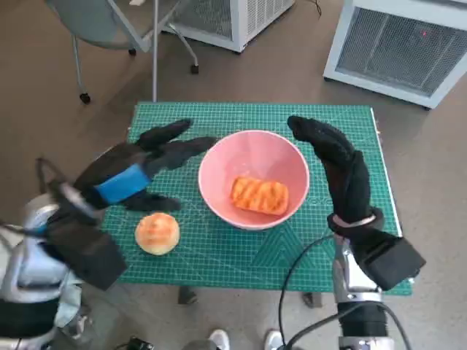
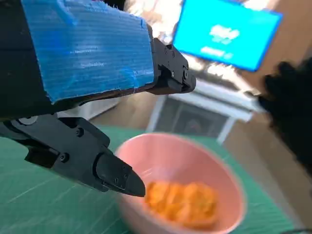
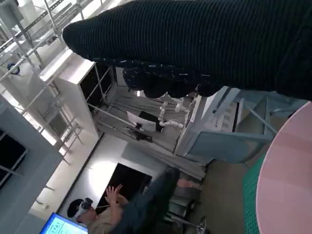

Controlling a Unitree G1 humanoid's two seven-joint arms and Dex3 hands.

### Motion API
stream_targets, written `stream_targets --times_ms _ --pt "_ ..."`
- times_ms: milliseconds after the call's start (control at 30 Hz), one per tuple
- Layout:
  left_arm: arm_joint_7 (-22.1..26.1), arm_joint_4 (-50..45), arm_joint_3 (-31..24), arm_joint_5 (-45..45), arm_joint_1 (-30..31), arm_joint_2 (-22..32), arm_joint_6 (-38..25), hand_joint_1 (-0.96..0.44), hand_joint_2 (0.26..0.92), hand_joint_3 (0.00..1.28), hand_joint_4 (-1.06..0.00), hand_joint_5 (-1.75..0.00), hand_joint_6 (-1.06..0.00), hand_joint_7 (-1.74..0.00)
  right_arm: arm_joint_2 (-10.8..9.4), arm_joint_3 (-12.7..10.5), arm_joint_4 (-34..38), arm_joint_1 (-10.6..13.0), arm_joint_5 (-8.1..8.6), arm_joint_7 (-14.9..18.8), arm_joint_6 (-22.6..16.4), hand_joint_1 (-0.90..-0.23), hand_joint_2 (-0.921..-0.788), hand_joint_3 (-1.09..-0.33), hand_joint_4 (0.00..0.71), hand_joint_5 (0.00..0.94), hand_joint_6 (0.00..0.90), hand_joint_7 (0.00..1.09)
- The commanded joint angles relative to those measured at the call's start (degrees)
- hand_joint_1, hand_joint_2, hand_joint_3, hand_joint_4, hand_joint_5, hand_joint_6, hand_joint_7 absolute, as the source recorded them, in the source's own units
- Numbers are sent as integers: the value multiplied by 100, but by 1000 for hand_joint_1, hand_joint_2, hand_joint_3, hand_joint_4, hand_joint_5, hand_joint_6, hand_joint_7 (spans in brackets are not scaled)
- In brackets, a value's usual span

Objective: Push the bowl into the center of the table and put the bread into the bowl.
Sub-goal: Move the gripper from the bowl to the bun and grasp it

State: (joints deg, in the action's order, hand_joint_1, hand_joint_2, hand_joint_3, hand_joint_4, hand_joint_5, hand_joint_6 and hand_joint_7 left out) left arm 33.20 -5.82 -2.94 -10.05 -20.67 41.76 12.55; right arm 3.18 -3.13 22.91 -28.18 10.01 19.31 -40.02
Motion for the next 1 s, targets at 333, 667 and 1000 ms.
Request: stream_targets --times_ms 333,667,1000 --pt "694 -524 -214 22 719 742 -905 -251 770 0 -132 -3 -325 -8 -41 83 253 -9 88 135 69 -745 -921 -783 161 1 -1 476" --pt "953 -587 -48 -5 904 843 -1322 -221 752 0 -137 -2 -337 -7 -42 104 409 -110 152 261 4 -740 -921 -778 164 2 -1 483" --pt "943 -393 289 -248 919 719 -1554 -180 746 0 -141 -2 -337 -3 -41 63 532 -180 224 384 -15 -737 -921 -777 163 1 -1 486"
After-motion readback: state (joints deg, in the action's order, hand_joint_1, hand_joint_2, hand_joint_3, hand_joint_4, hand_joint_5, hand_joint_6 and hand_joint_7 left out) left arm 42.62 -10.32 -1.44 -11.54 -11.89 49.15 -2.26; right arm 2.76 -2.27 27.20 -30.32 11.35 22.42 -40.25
